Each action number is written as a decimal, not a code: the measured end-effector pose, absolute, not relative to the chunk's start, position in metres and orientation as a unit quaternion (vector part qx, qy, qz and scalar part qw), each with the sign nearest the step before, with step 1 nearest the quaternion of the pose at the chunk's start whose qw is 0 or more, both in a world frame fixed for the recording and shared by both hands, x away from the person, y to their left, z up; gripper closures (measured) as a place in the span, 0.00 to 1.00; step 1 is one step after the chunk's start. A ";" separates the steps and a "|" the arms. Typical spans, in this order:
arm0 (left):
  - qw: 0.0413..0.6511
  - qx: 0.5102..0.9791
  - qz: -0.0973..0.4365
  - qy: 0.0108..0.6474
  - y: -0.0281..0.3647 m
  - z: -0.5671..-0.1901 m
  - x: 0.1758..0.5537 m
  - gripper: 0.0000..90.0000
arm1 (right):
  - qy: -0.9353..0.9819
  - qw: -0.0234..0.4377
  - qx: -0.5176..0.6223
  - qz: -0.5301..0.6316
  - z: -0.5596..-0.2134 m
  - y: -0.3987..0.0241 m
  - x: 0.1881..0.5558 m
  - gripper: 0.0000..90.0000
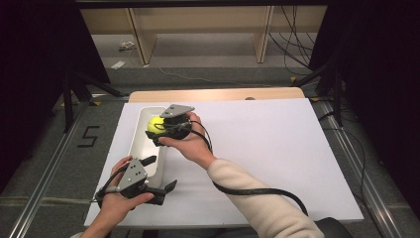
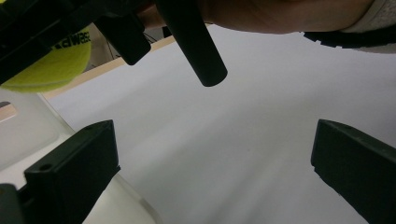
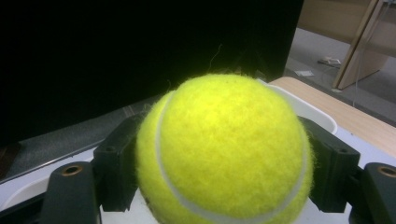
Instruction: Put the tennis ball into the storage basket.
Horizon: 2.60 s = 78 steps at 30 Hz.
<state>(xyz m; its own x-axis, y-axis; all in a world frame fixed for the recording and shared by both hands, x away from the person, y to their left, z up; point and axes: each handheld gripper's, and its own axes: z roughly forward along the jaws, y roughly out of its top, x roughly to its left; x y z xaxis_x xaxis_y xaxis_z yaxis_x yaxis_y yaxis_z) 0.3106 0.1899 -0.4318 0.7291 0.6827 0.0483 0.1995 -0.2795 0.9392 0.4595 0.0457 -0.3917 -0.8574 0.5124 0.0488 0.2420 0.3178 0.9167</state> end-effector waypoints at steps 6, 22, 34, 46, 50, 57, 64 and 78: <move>0.526 0.767 0.230 0.288 0.190 -0.432 0.311 0.00 | 0.802 0.124 0.236 0.535 -0.391 0.049 0.460 0.29; 0.524 0.768 0.230 0.288 0.190 -0.432 0.311 0.00 | 0.804 0.123 0.232 0.533 -0.390 0.055 0.462 0.29; 0.525 0.768 0.229 0.287 0.189 -0.432 0.310 0.00 | 0.807 0.120 0.229 0.531 -0.389 0.060 0.463 0.29; 0.525 0.768 0.230 0.287 0.189 -0.432 0.310 0.00 | 0.807 0.116 0.231 0.531 -0.389 0.062 0.465 0.29; 0.525 0.768 0.230 0.286 0.189 -0.432 0.310 0.00 | 0.808 0.114 0.230 0.530 -0.389 0.063 0.465 0.29; 0.525 0.768 0.230 0.286 0.189 -0.432 0.310 0.00 | 0.809 0.112 0.229 0.529 -0.390 0.066 0.466 0.29; 0.525 0.768 0.229 0.286 0.189 -0.432 0.310 0.00 | 0.810 0.113 0.227 0.529 -0.389 0.069 0.466 0.29; 0.525 0.768 0.229 0.285 0.189 -0.431 0.310 0.00 | 0.814 0.110 0.223 0.524 -0.391 0.076 0.467 0.29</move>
